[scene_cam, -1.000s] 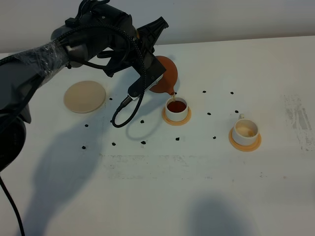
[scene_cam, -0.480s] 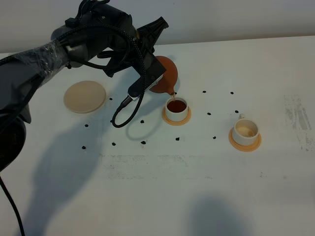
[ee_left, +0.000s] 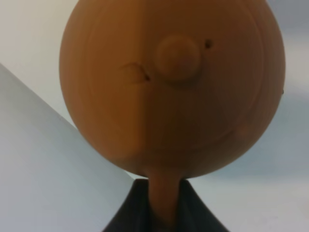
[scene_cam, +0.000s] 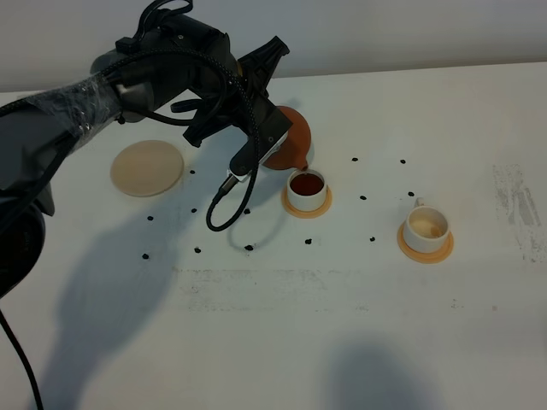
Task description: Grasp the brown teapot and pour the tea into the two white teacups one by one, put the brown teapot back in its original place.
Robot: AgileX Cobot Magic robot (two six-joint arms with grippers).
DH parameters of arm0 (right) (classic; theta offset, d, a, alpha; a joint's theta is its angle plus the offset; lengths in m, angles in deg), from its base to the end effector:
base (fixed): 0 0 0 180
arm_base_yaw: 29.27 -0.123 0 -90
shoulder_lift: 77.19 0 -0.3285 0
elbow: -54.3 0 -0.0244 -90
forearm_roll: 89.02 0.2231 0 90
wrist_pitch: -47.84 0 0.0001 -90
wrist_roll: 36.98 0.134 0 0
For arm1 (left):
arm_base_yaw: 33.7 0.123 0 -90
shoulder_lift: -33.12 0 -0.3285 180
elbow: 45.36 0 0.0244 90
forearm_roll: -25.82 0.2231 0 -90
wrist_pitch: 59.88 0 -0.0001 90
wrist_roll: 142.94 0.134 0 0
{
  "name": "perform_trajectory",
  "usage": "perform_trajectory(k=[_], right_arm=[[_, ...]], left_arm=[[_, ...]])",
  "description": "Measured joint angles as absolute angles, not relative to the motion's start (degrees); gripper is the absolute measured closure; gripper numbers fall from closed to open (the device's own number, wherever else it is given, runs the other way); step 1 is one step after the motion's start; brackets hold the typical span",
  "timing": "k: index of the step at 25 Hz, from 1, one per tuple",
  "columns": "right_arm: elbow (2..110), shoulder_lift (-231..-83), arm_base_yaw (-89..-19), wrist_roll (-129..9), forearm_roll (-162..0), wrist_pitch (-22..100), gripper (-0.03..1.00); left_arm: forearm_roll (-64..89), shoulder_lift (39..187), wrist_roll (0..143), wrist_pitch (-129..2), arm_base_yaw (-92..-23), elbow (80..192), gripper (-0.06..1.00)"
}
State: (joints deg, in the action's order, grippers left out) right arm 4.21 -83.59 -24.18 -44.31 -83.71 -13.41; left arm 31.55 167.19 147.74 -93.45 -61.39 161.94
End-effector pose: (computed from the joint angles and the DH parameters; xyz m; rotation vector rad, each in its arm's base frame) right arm -0.0345 0.0140 0.2411 -0.0447 2.0510 -0.0236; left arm 0.4769 -0.2419 0.2151 2.4489 0.8431 0.7013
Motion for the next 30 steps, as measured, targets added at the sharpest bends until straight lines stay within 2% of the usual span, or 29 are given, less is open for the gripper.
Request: perform_trajectory(k=[18,30], right_arm=[[4.21,-83.59,-24.18,-44.31,-83.71,-13.41,0.45],[4.21,-83.59,-24.18,-44.31,-83.71,-13.46,0.45]], left_arm=[[24.36,165.78,139.34,-98.29,-57.75,161.94,0.85],[17.64,162.28,120.62,-111.69,-53.08,161.94,0.85]])
